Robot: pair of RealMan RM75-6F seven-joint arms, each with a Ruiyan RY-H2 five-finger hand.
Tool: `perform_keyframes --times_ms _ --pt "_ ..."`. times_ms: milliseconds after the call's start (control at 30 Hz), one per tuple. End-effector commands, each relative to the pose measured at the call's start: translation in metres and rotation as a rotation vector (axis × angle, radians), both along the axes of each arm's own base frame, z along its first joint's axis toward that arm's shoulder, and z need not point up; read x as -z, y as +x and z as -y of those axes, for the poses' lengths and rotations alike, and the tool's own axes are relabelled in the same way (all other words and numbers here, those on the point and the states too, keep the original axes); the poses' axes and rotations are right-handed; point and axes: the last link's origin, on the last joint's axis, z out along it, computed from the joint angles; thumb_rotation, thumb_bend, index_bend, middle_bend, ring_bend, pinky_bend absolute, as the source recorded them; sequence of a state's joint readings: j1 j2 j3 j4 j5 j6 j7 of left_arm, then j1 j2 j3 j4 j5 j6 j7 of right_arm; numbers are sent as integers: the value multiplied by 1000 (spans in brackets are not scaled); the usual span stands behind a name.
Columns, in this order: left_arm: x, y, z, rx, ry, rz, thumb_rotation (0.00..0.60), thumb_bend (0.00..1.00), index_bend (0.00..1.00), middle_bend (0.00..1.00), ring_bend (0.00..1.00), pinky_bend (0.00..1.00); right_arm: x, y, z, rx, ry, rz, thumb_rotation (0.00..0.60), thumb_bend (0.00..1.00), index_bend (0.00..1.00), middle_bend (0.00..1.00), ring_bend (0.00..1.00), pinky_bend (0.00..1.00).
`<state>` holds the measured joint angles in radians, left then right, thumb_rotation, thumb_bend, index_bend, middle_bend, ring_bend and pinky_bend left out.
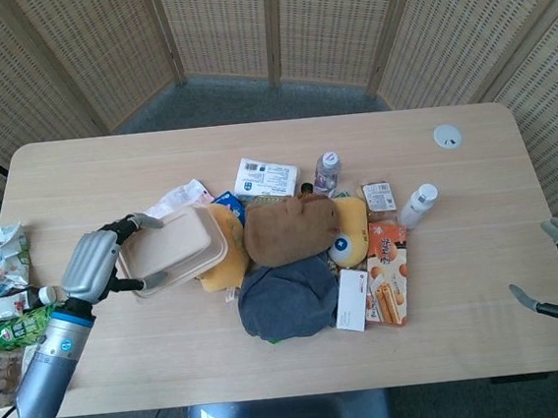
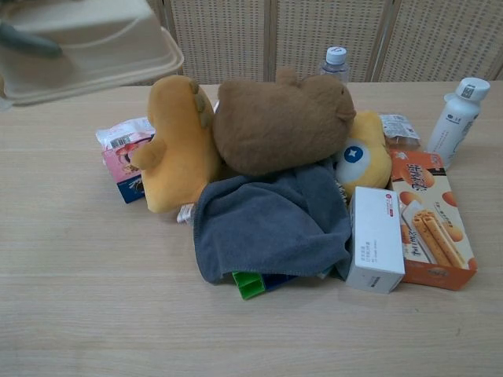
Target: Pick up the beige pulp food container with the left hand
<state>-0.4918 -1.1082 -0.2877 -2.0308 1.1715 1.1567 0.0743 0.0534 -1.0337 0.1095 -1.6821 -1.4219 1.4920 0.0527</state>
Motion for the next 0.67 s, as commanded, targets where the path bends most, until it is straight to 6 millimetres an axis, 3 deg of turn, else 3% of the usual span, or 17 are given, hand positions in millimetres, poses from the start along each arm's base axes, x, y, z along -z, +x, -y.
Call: perform_keyframes --times_ms 33,233,667 --pt "-16 14 -8 35 51 48 600 183 485 487 684 589 0 -1 -1 0 -3 2 343 223 0 0 0 0" --pt "-34 27 -14 70 125 102 600 181 483 487 676 577 -3 -4 -6 9 -13 6 342 224 0 0 0 0" --pt "-40 25 -19 64 149 114 600 177 483 487 674 573 -3 0 -5 8 -13 4 343 223 0 0 0 0"
